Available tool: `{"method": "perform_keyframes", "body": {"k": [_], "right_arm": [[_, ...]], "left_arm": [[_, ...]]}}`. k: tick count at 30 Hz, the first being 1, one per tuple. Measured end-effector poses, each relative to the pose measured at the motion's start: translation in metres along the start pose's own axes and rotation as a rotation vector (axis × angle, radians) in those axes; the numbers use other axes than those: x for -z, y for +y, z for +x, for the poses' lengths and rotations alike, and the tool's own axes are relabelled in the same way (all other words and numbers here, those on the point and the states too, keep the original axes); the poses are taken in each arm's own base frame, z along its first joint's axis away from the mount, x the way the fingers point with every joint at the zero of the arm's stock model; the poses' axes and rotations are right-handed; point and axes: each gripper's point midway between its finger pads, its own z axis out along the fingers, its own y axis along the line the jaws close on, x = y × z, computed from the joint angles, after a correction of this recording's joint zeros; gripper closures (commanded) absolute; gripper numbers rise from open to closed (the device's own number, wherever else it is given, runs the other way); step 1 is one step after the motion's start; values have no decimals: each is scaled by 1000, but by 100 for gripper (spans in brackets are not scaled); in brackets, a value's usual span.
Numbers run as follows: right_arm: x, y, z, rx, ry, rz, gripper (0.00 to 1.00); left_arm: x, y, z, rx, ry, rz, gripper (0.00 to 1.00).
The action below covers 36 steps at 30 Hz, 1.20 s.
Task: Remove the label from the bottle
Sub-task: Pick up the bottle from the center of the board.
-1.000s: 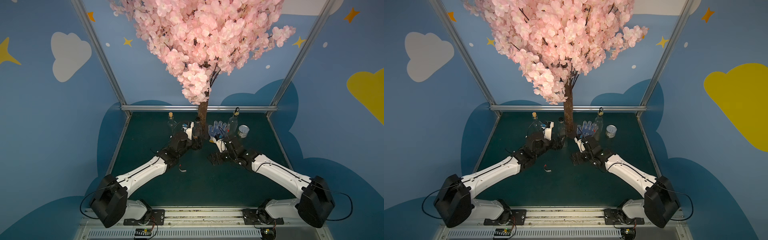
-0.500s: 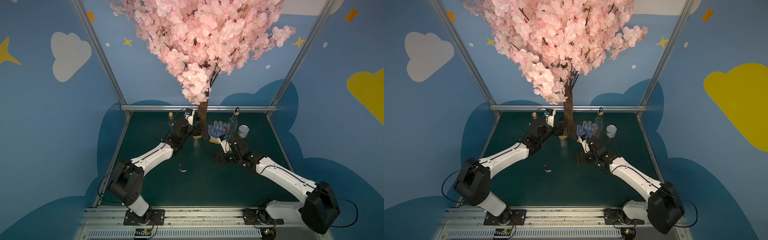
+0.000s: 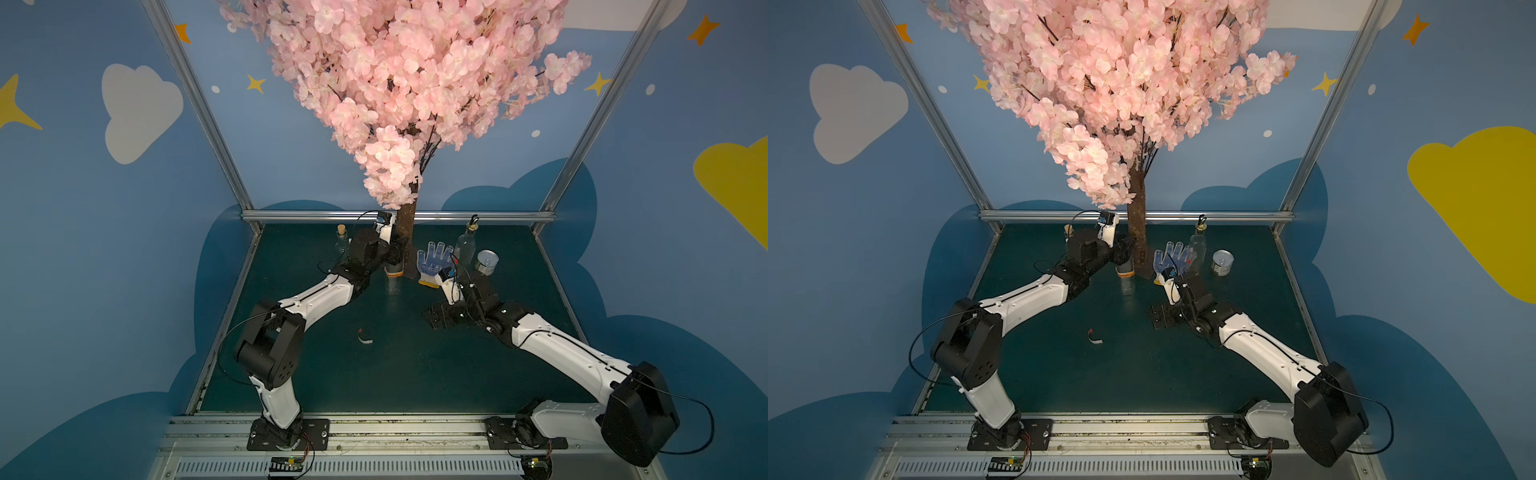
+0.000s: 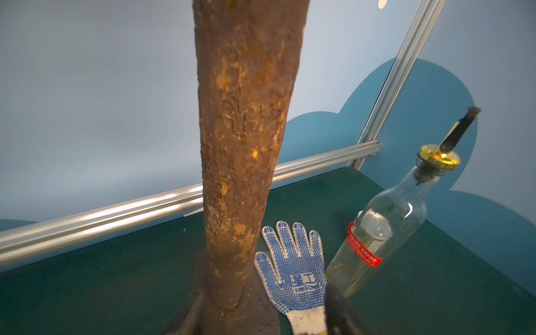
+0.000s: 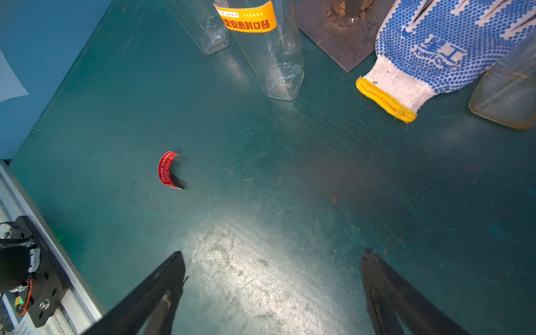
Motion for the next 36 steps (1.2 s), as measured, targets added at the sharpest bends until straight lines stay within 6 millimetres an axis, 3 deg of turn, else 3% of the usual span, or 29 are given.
{"method": "perform_keyframes", "body": {"k": [5,9,11,23,29,36], "right_arm": [[-2,0,0,-1,4,-4,6],[-5,1,2,0,11,-11,6],[-7,1,3,1,16,-16,6],[-21,10,0,63,18,-68,7],[-25,23,-13,170,-73,-72,7],[-34,47,-6,285,-138,-109,6]], "left_arm": [[0,-1,0,-5,1,9,66],[0,-1,-1,-4,-2,17,92],[0,-1,-1,0,-2,20,98],[4,3,3,92,78,-33,98],[31,2,6,199,169,-63,98],[67,-5,-23,320,151,-64,98]]}}
